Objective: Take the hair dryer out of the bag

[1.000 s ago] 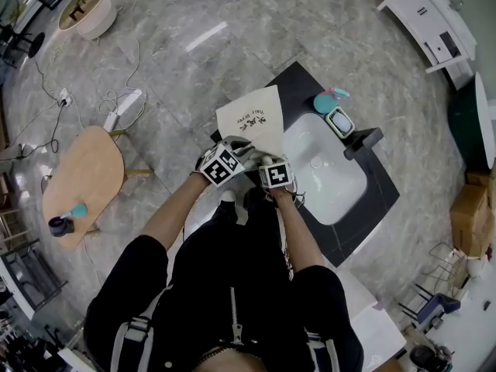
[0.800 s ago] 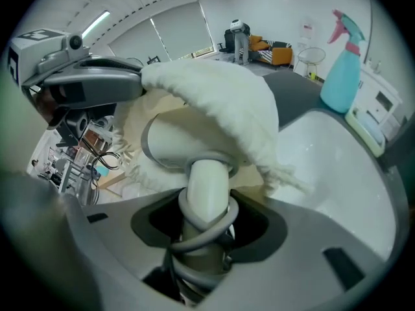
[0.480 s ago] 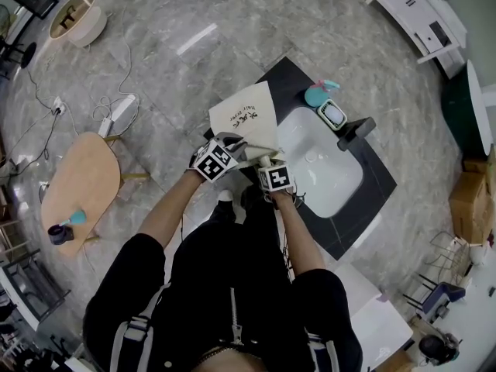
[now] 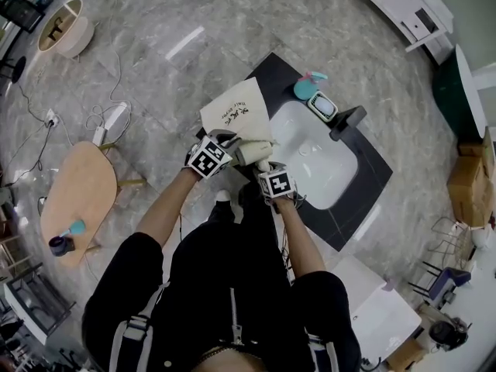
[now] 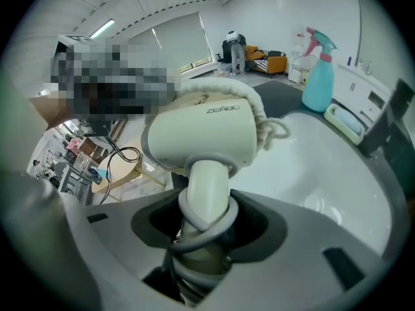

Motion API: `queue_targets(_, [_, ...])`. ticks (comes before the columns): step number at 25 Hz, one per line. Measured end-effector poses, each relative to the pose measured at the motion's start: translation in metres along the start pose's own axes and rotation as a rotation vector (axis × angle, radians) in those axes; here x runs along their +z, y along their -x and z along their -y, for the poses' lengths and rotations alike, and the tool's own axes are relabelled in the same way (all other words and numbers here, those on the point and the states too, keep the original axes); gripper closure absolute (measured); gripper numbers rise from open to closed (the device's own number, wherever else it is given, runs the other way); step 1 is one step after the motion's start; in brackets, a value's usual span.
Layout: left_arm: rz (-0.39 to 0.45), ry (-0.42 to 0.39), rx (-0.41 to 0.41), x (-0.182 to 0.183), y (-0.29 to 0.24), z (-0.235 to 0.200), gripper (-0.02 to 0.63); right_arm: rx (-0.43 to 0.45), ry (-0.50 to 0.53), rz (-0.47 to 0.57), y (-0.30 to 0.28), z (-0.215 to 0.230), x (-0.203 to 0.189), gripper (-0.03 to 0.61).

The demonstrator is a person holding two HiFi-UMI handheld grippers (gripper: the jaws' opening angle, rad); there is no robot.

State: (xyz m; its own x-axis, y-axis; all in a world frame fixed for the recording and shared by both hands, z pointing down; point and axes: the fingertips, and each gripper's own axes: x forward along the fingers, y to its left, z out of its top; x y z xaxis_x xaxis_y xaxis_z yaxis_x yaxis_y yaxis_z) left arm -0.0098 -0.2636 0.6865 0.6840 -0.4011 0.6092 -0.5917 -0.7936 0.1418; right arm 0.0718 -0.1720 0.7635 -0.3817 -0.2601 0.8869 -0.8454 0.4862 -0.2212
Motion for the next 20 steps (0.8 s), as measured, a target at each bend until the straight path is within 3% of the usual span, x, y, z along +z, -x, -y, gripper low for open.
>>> queue_targets(9, [-0.007, -0.015, -0.015, 0.003, -0.003, 0.006, 0.555, 0.016, -0.076, 0.068, 0.012, 0.002, -0.027, 0.364])
queue_targets(20, [-0.064, -0.060, -0.048, -0.016, -0.021, 0.020, 0.555, -0.056, -0.216, 0.174, 0.059, 0.035, -0.039, 0.364])
